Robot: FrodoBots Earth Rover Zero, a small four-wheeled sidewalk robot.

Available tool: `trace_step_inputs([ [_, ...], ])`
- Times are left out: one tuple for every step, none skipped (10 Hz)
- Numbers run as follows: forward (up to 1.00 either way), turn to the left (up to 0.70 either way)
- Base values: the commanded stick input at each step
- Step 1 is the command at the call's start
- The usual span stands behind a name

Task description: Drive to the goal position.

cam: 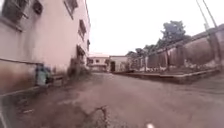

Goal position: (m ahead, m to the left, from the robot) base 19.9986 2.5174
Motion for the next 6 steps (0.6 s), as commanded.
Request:
trace_step_inputs([
  [0.7, -0.01],
  [0.7, -0.07],
  [0.7, -0.12],
  [0.7, -0.18],
  [0.7, -0.24],
  [0.7, -0.24],
])
